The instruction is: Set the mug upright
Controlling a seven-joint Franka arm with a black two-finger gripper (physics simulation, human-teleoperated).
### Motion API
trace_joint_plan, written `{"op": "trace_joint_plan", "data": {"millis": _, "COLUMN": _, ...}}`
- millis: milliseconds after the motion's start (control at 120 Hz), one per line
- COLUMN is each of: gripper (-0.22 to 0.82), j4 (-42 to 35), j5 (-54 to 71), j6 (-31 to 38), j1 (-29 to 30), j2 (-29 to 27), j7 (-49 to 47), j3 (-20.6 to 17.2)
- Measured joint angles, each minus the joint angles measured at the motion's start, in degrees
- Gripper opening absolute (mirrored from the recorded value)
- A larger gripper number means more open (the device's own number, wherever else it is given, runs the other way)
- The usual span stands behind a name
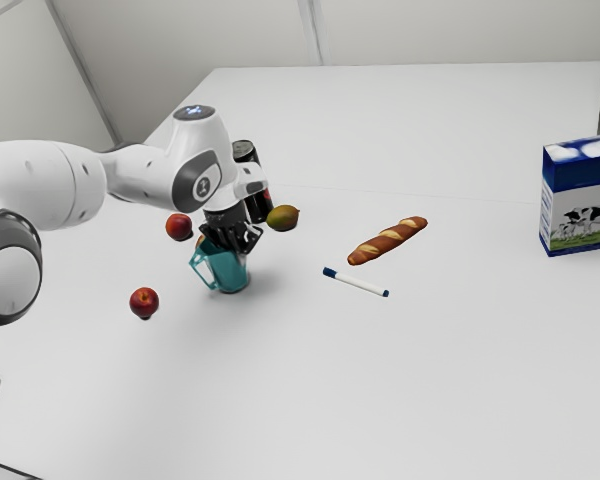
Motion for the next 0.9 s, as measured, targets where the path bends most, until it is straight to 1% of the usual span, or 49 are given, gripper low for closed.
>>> {"op": "trace_joint_plan", "data": {"millis": 117, "gripper": 0.16, "j4": -0.1, "j5": -0.17, "j6": 0.09, "j1": 0.0, "j2": -0.28, "j7": -0.12, "j3": -0.03}}
{"op": "trace_joint_plan", "data": {"millis": 167, "gripper": 0.25, "j4": -0.1, "j5": -0.2, "j6": 0.05, "j1": -0.04, "j2": -0.5, "j7": -0.17, "j3": -0.01}}
{"op": "trace_joint_plan", "data": {"millis": 242, "gripper": 0.36, "j4": -0.11, "j5": -0.2, "j6": -0.13, "j1": -0.16, "j2": -1.17, "j7": -0.2, "j3": 0.0}}
{"op": "trace_joint_plan", "data": {"millis": 325, "gripper": 0.44, "j4": -0.11, "j5": -0.21, "j6": -0.32, "j1": -0.23, "j2": -2.46, "j7": -0.17, "j3": 0.0}}
{"op": "trace_joint_plan", "data": {"millis": 425, "gripper": 0.5, "j4": -0.42, "j5": -0.25, "j6": -0.53, "j1": -0.46, "j2": -4.68, "j7": -0.13, "j3": 0.0}}
{"op": "trace_joint_plan", "data": {"millis": 550, "gripper": 0.55, "j4": -0.48, "j5": -0.18, "j6": -1.03, "j1": -1.68, "j2": -8.18, "j7": -0.07, "j3": 0.0}}
{"op": "trace_joint_plan", "data": {"millis": 667, "gripper": 0.57, "j4": -0.26, "j5": -0.08, "j6": -2.64, "j1": -2.62, "j2": -10.93, "j7": 0.41, "j3": 0.01}}
{"op": "trace_joint_plan", "data": {"millis": 900, "gripper": 0.59, "j4": -0.31, "j5": 0.18, "j6": -8.75, "j1": -3.47, "j2": -17.71, "j7": 1.15, "j3": 0.02}}
